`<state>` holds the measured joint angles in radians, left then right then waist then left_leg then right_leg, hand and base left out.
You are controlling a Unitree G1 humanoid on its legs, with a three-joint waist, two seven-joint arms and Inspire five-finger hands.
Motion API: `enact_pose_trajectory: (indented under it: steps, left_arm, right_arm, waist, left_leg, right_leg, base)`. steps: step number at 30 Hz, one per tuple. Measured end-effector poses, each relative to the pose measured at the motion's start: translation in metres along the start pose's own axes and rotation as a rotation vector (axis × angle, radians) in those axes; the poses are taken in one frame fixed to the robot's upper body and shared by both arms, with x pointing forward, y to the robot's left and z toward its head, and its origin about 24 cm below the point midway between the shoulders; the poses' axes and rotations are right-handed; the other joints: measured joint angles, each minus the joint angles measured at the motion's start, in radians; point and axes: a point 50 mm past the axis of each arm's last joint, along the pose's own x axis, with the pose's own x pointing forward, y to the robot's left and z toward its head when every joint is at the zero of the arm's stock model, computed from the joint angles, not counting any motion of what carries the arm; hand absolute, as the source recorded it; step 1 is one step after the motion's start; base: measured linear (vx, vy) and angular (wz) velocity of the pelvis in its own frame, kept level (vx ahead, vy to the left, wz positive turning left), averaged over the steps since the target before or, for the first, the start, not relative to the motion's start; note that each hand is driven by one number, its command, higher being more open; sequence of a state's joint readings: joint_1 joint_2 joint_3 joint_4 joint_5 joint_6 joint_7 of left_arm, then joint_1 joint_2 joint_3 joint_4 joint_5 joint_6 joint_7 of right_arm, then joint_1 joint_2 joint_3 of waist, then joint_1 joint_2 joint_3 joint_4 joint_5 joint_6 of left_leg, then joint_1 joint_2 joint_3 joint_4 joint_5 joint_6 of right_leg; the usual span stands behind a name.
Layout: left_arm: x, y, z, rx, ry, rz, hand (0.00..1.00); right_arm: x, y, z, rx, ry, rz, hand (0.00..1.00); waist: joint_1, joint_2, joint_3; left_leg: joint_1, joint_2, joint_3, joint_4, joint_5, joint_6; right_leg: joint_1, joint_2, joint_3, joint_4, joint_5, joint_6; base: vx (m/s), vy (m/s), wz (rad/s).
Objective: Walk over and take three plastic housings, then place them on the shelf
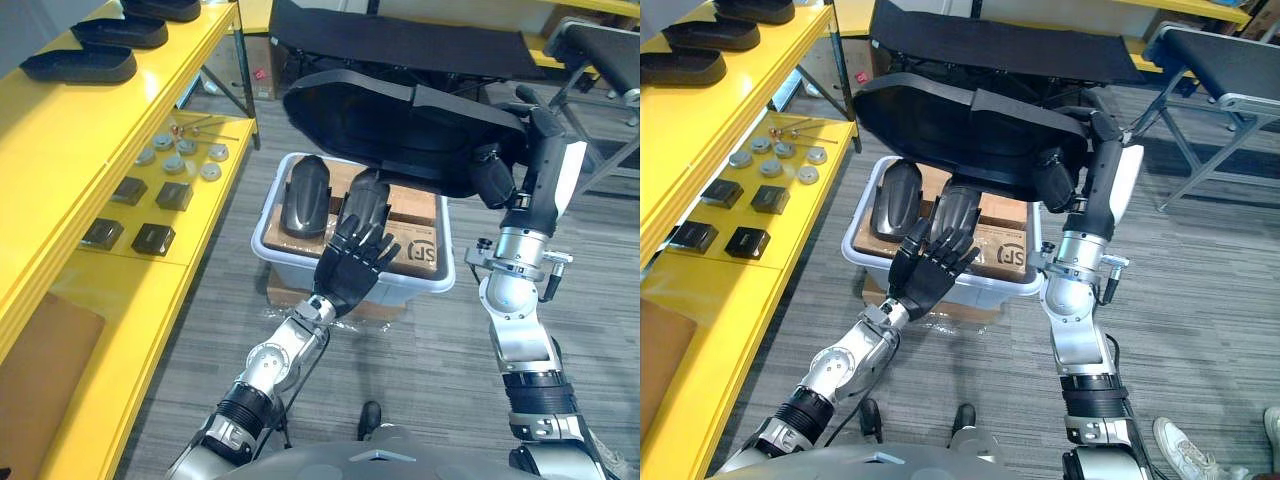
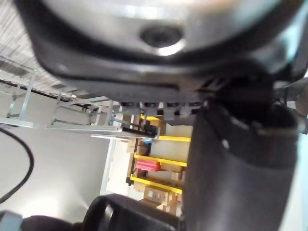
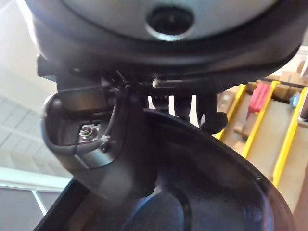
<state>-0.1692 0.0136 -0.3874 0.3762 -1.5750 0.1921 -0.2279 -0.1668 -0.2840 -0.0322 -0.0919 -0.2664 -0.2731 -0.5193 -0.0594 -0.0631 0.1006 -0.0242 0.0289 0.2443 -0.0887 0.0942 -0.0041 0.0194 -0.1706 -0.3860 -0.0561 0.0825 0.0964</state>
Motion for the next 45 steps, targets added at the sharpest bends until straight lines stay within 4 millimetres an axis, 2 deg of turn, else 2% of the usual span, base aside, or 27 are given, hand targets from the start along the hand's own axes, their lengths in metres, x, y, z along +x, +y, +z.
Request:
enact_pose_trajectory:
  steps: [5, 10, 16, 20, 23, 31, 36, 37, 41, 45]
  left_arm:
    - [0.001, 0.004, 0.001, -0.019, -0.074, 0.051, 1.00]
    - [0.002, 0.002, 0.009, -0.052, -0.210, 0.040, 1.00]
    - [0.005, -0.009, 0.024, -0.191, -0.396, -0.103, 1.00]
    - [0.005, -0.027, 0.030, -0.283, -0.479, -0.249, 1.00]
    - [0.005, -0.042, 0.031, -0.280, -0.492, -0.349, 1.00]
    - [0.006, -0.045, 0.030, -0.279, -0.461, -0.338, 1.00]
    - [0.008, -0.050, 0.027, -0.145, -0.378, -0.345, 1.00]
    - [0.009, -0.051, 0.023, -0.035, -0.332, -0.344, 1.00]
    - [0.012, -0.053, 0.011, 0.182, -0.220, -0.328, 1.00]
    - [0.013, -0.053, 0.000, 0.278, -0.146, -0.324, 1.00]
  right_arm:
    - [-0.014, 0.015, 0.001, 0.111, 0.059, 0.008, 0.00]
    - [-0.039, 0.035, 0.000, 0.193, 0.152, 0.049, 0.00]
    - [-0.059, 0.051, 0.003, 0.256, 0.221, 0.095, 0.00]
    - [-0.070, 0.056, 0.004, 0.269, 0.249, 0.126, 0.00]
    - [-0.075, 0.058, 0.003, 0.278, 0.273, 0.121, 0.00]
    - [-0.079, 0.056, 0.000, 0.305, 0.307, 0.107, 0.00]
    - [-0.079, 0.054, -0.001, 0.304, 0.316, 0.083, 0.00]
    - [-0.079, 0.053, -0.002, 0.316, 0.327, 0.069, 0.00]
    - [-0.081, 0.053, -0.004, 0.319, 0.340, 0.068, 0.00]
    - [-0.082, 0.050, -0.010, 0.295, 0.360, 0.047, 0.00]
  waist:
    - [0.000, -0.002, -0.027]
    - [0.000, -0.001, -0.042]
    - [0.000, -0.003, -0.054]
    - [0.000, -0.003, -0.055]
    - [0.001, -0.002, -0.068]
    - [0.000, 0.000, -0.086]
    - [0.000, 0.001, -0.088]
    - [0.001, 0.002, -0.091]
    - [0.001, 0.004, -0.094]
    - [0.000, 0.005, -0.095]
  left_leg:
    - [0.002, -0.001, 0.004, 0.000, 0.001, 0.002]
    - [0.003, -0.005, 0.006, 0.000, 0.003, 0.003]
    - [0.010, -0.005, 0.008, 0.000, 0.003, 0.003]
    - [0.015, -0.005, 0.008, 0.000, -0.001, -0.002]
    - [0.015, -0.004, 0.008, 0.000, -0.001, -0.001]
    - [0.015, -0.005, 0.001, 0.000, -0.001, -0.001]
    - [0.015, -0.006, -0.006, 0.000, 0.000, 0.000]
    - [0.015, -0.007, -0.007, 0.000, 0.000, 0.000]
    - [0.015, -0.008, -0.007, 0.000, 0.000, 0.000]
    - [0.016, -0.008, -0.006, 0.000, 0.000, -0.001]
  right_leg:
    - [0.000, 0.001, 0.003, 0.000, 0.002, 0.001]
    - [0.000, 0.001, 0.005, -0.001, 0.007, 0.001]
    - [0.006, 0.001, 0.008, -0.003, 0.007, 0.001]
    - [0.018, 0.001, 0.006, -0.017, 0.011, 0.000]
    - [0.018, 0.001, 0.005, -0.019, 0.011, -0.001]
    - [0.020, 0.001, 0.002, -0.020, 0.010, -0.002]
    - [0.023, 0.000, -0.006, -0.020, 0.009, -0.004]
    - [0.025, 0.000, -0.010, -0.020, 0.009, -0.004]
    - [0.026, -0.001, -0.011, -0.021, 0.009, -0.004]
    - [0.024, -0.001, -0.010, -0.021, 0.009, -0.004]
  base:
    - [0.00, 0.008, -0.02]
    - [0.00, 0.000, 0.00]
    - [0.00, 0.000, 0.00]
    - [0.00, 0.000, 0.00]
    - [0.00, 0.000, 0.00]
    - [0.00, 0.000, 0.00]
    - [0.00, 0.016, 0.04]
    - [0.01, 0.021, 0.05]
    - [0.00, 0.005, 0.01]
    - [0.00, 0.000, 0.00]
